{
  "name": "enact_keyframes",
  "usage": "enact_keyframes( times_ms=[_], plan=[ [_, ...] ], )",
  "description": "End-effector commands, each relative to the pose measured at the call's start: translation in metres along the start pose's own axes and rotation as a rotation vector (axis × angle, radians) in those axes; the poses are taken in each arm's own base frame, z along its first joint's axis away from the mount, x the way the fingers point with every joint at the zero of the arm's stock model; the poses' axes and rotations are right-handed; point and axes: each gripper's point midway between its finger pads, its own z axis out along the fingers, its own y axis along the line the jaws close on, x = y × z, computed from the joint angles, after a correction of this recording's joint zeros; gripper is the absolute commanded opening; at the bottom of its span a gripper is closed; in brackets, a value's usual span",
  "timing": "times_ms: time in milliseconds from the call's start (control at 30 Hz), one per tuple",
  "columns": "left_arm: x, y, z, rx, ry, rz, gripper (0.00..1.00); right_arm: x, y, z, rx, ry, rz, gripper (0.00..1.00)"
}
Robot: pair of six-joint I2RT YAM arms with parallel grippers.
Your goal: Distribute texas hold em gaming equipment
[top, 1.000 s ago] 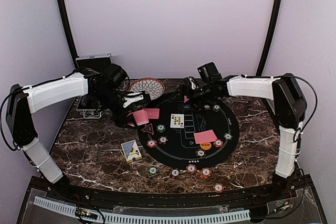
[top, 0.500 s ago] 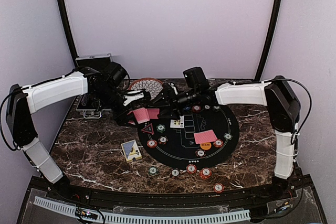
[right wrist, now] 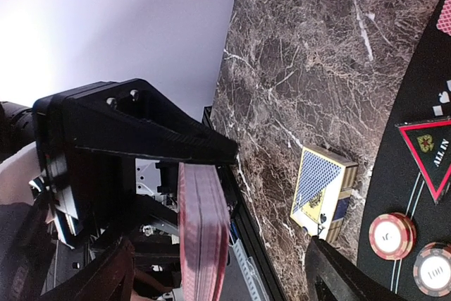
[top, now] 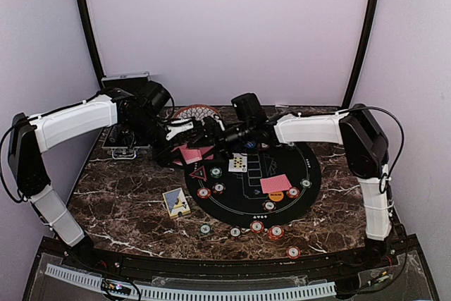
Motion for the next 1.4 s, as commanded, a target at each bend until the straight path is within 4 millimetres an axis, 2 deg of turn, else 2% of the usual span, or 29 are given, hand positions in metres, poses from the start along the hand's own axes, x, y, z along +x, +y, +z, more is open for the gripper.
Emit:
enact_keyframes(
  times_ms=[0,167,400,633,867,1367],
  plan=[
    [-0.016,0.002,-0.012,-0.006,-0.055,0.025,0.0,0.001,0.008,0.016,-0.038,0.036,-0.015,0.84],
    [-0.016,0.002,-0.011,-0.005,-0.052,0.028,0.0,0.005,0.001,0.029,-0.027,0.061,0.0,0.84],
    [-0.015,0.001,-0.011,-0.004,-0.055,0.03,0.0,0.007,-0.016,0.037,-0.016,0.083,0.041,0.83],
    [-0.014,0.0,-0.011,-0.004,-0.052,0.029,0.0,0.002,-0.033,0.02,0.021,0.042,0.074,0.84],
    [-0.014,0.0,-0.011,-0.007,-0.06,0.031,0.0,0.001,-0.042,-0.001,0.047,0.008,0.085,0.8],
    [-0.009,0.0,-0.009,-0.006,-0.046,0.021,0.0,0.001,-0.032,-0.015,0.037,-0.013,0.077,0.67]
  ],
)
